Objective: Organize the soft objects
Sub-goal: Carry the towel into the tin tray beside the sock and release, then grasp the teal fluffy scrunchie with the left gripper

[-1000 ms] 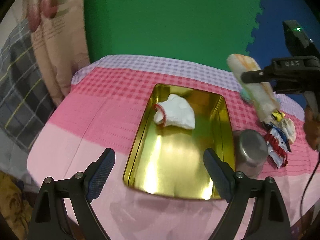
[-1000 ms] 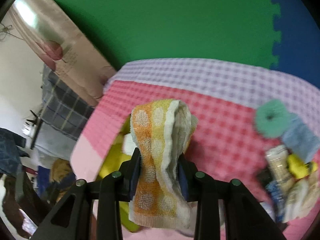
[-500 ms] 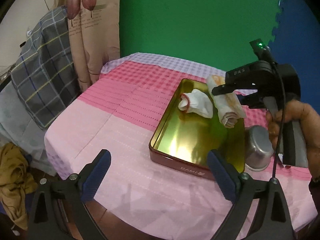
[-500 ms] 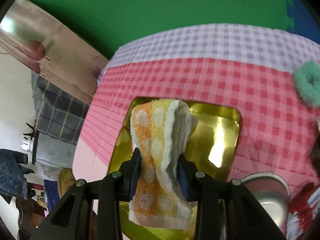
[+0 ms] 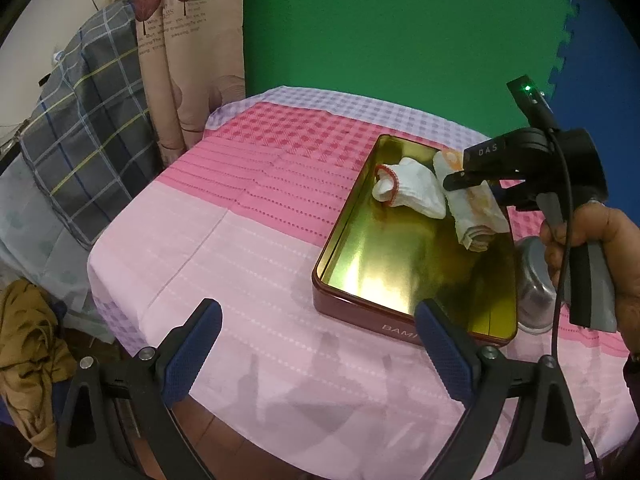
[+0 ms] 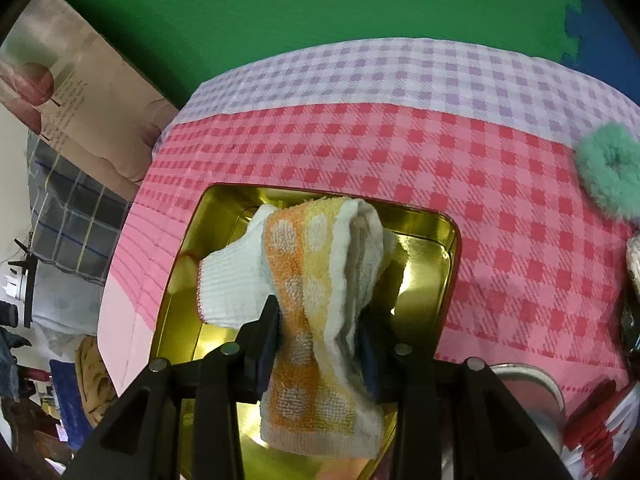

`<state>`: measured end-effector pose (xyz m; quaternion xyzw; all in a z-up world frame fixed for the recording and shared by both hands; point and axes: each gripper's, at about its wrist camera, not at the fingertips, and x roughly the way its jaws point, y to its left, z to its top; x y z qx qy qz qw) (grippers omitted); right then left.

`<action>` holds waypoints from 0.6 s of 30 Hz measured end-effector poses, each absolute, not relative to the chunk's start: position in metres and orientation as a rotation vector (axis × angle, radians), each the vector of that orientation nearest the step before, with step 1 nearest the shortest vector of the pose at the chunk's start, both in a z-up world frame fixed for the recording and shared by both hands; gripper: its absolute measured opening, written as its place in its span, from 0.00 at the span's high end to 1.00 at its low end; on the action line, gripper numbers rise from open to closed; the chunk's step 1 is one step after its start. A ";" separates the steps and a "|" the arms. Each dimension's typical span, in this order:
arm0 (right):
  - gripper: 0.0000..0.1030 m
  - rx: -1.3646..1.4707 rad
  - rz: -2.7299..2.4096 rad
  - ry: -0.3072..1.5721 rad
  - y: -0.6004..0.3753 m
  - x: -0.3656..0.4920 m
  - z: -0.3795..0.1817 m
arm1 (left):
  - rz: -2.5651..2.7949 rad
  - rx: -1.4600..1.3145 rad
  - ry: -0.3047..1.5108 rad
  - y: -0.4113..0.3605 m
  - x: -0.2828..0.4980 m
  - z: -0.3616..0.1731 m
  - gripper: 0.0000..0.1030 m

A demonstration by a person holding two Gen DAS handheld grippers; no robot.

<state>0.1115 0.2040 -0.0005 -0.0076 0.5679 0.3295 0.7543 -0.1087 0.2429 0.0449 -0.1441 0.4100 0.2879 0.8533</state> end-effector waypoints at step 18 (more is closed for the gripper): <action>0.44 0.041 0.753 0.811 0.105 0.059 0.074 | 0.603 -0.233 0.909 0.231 -0.101 0.032 0.07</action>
